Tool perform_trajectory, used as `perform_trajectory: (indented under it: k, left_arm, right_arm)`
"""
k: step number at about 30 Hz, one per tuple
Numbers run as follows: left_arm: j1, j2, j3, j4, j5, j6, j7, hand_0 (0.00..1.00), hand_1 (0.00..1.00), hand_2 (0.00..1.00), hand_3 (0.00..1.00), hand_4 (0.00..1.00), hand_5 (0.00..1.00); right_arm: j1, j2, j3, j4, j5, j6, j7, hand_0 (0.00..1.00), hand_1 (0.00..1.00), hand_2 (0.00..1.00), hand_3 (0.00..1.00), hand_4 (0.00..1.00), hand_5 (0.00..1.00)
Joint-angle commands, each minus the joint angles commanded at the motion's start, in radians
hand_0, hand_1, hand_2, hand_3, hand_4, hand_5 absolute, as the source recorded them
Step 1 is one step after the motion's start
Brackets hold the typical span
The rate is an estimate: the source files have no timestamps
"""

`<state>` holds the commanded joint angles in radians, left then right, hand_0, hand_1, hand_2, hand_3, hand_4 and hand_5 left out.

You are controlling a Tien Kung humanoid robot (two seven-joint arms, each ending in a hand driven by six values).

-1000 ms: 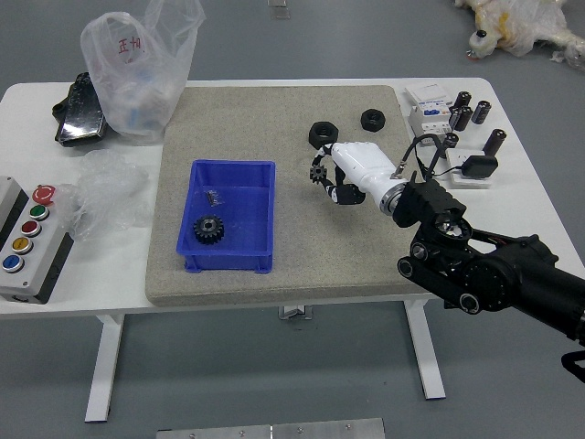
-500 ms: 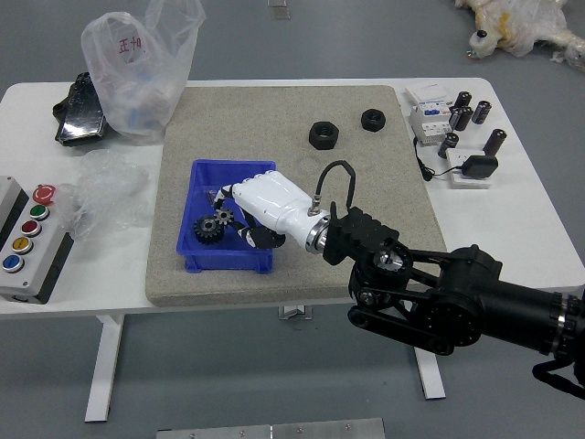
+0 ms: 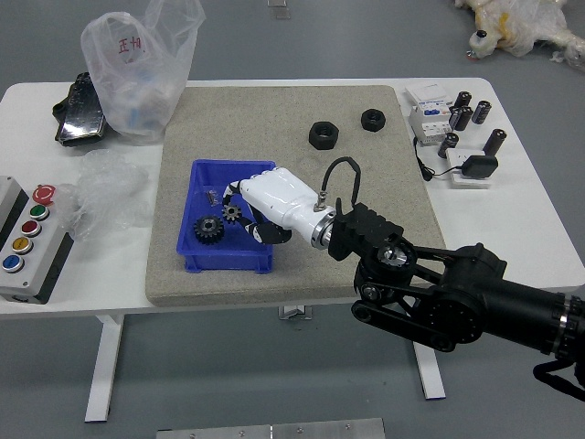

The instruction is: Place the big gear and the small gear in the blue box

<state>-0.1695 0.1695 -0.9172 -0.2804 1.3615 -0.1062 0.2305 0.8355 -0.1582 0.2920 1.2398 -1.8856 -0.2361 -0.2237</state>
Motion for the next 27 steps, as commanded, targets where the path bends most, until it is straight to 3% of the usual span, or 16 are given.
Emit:
perform_trajectory:
  k: [1,13,18,19,24,25,27]
  left_arm:
    - [0.000,0.000,0.001,0.000,-0.001,0.000,0.000,0.665,0.557,0.531,0.650,0.730,0.372]
    - [0.001,-0.001,0.004,-0.001,-0.006,0.000,0.000,0.665,0.557,0.531,0.652,0.730,0.373]
    - [0.002,-0.004,0.016,0.000,-0.021,0.004,-0.003,0.665,0.557,0.531,0.652,0.730,0.373]
    - [0.003,-0.004,0.018,0.000,-0.024,0.004,-0.004,0.665,0.557,0.532,0.651,0.730,0.374]
    - [0.007,-0.002,0.025,0.002,-0.034,0.009,-0.009,0.665,0.557,0.532,0.651,0.730,0.374]
    - [0.008,-0.002,0.027,0.002,-0.036,0.010,-0.010,0.665,0.557,0.531,0.651,0.732,0.375]
    - [0.010,-0.002,0.028,0.003,-0.038,0.012,-0.011,0.665,0.557,0.531,0.651,0.732,0.375]
  right_arm:
    - [-0.002,-0.001,0.003,0.003,-0.001,0.000,-0.002,0.323,0.396,0.230,0.788,0.905,0.413]
    - [-0.034,-0.029,0.079,0.038,0.071,-0.022,-0.002,0.312,0.391,0.228,0.782,0.956,0.461]
    - [-0.111,-0.091,0.199,0.083,0.201,-0.057,0.061,0.312,0.391,0.228,0.782,0.956,0.461]
    - [-0.128,-0.105,0.226,0.090,0.232,-0.061,0.079,0.344,0.417,0.369,0.701,0.895,0.476]
    - [-0.238,-0.175,0.394,0.121,0.424,-0.053,0.196,0.344,0.417,0.369,0.701,0.895,0.476]
    - [-0.264,-0.188,0.433,0.130,0.466,-0.047,0.221,0.458,0.611,0.657,0.698,0.880,0.497]
    - [-0.311,-0.206,0.499,0.148,0.535,-0.035,0.263,0.458,0.611,0.657,0.698,0.880,0.497]
